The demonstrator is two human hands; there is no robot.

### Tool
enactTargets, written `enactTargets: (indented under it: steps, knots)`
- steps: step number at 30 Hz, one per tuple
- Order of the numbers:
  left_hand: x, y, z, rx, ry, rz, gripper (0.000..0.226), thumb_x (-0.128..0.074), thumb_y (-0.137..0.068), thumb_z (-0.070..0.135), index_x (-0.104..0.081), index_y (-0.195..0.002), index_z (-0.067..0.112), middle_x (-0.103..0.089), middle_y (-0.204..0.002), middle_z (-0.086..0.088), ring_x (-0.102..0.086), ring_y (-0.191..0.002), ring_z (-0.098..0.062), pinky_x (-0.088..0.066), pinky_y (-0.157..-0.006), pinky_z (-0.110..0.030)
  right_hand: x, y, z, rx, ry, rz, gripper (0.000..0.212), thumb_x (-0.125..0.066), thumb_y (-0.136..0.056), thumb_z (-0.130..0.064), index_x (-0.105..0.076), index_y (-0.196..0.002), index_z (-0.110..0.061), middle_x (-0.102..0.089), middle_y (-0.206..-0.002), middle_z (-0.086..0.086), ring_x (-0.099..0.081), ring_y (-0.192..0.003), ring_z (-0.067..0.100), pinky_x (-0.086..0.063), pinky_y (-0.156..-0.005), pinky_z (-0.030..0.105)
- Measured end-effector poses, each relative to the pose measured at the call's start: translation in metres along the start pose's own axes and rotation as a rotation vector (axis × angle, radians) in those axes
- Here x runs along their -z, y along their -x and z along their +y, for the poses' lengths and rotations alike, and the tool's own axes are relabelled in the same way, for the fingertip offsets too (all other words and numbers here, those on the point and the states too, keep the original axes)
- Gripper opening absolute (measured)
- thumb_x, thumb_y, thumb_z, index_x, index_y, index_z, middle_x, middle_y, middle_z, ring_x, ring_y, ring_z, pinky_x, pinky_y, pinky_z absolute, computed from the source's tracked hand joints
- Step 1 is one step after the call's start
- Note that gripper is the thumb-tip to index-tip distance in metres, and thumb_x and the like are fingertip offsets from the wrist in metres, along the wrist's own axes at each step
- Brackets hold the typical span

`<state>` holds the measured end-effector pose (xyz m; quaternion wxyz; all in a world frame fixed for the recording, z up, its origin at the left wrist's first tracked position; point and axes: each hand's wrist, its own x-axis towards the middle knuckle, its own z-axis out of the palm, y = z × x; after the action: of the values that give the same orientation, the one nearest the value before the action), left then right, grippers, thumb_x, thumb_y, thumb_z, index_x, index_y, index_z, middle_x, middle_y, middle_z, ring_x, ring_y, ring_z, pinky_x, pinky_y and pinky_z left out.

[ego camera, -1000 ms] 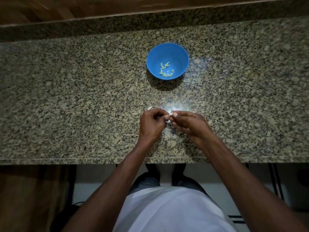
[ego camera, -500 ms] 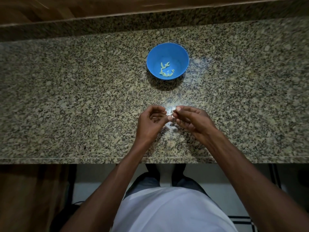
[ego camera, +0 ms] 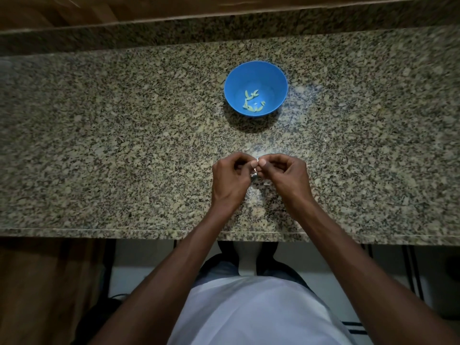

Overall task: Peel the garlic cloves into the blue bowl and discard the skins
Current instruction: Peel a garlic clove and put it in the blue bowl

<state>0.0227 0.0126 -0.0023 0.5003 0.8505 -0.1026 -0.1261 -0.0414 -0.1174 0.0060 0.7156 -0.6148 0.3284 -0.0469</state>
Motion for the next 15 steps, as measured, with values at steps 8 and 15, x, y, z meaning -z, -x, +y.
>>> enactTargets:
  steps: [8,15]
  knots:
    - [0.007,-0.005,0.003,0.415,0.378,-0.128,0.016,-0.077,-0.091,0.010,-0.075,-0.102,-0.001,-0.077,-0.086,-0.011,-0.075,-0.074,-0.014,-0.060,-0.076,-0.030,-0.003,-0.002,0.010,0.215,0.293,0.054,0.006,-0.074,-0.095,-0.009,-0.077,-0.100,-0.011,-0.077,-0.090,-0.003,-0.074,-0.082,0.004,-0.060,-0.074,0.020]
    - [0.013,-0.008,0.003,0.486,0.434,-0.212,0.021,-0.075,-0.092,0.009,-0.073,-0.109,-0.004,-0.074,-0.087,-0.011,-0.069,-0.072,-0.012,-0.056,-0.072,-0.024,0.000,-0.007,0.015,0.179,0.250,0.018,0.006,-0.075,-0.095,-0.009,-0.077,-0.097,-0.014,-0.078,-0.090,-0.002,-0.076,-0.088,0.014,-0.065,-0.083,0.038]
